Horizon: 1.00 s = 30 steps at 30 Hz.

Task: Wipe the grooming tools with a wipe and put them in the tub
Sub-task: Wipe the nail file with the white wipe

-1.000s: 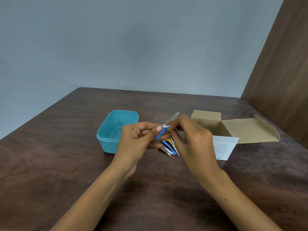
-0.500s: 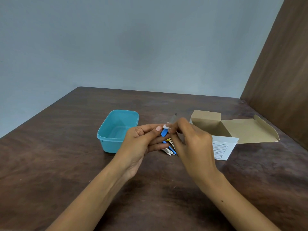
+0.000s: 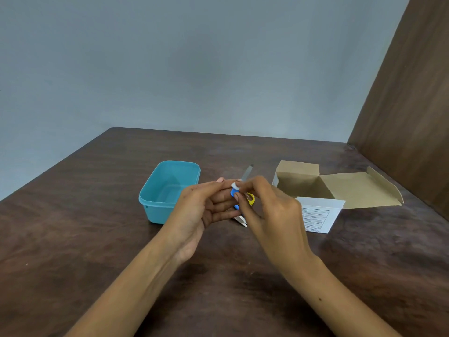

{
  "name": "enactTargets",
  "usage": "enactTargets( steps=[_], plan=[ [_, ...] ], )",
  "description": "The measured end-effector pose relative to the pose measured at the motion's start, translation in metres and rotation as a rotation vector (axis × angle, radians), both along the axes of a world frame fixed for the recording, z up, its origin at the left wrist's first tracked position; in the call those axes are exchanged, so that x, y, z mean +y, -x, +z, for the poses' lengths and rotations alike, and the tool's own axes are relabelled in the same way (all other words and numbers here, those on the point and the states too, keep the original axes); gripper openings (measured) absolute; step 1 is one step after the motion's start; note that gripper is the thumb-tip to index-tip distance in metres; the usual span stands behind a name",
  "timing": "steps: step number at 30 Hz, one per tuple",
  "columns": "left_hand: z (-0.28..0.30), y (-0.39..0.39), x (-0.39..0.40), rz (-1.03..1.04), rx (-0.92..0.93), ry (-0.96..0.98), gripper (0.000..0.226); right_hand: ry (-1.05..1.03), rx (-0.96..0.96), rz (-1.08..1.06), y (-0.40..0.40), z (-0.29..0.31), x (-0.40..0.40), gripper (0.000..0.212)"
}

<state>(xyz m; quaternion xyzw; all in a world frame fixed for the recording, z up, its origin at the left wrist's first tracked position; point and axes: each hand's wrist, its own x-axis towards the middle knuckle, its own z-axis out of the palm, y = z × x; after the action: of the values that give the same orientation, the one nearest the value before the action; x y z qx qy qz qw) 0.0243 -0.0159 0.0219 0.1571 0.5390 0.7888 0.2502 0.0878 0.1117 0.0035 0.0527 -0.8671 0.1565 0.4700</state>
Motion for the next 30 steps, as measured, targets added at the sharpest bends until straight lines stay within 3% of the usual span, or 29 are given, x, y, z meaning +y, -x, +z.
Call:
enactTargets(
  steps=[4, 12, 14, 18, 21, 26, 30],
  plan=[
    [0.001, -0.001, -0.001, -0.030, -0.011, -0.001, 0.035, 0.090, -0.020, 0.063, -0.003, 0.004, 0.003, 0.030],
    [0.002, -0.004, -0.001, -0.071, 0.092, 0.067, 0.026, 0.161, 0.126, 0.058, -0.003, 0.008, 0.009, 0.011],
    [0.002, -0.008, -0.001, 0.012, 0.214, 0.133, 0.019, 0.255, 0.150, 0.062, -0.003, 0.012, 0.012, 0.011],
    [-0.007, -0.004, 0.001, 0.418, 0.752, 0.399, 0.010, 0.548, 0.110, 0.086, -0.002, 0.018, 0.017, 0.013],
    [-0.012, -0.001, 0.001, 0.472, 0.927, 0.475, 0.014, 0.716, 0.044, 0.154, -0.001, 0.019, 0.021, 0.011],
    [-0.012, 0.000, 0.003, 0.386, 0.914, 0.467, 0.005, 0.708, 0.053, 0.166, -0.001, 0.017, 0.024, 0.011],
    [-0.010, -0.003, 0.006, 0.268, 0.704, 0.385, 0.010, 0.407, 0.139, 0.060, 0.000, 0.013, 0.025, 0.011]
  ],
)
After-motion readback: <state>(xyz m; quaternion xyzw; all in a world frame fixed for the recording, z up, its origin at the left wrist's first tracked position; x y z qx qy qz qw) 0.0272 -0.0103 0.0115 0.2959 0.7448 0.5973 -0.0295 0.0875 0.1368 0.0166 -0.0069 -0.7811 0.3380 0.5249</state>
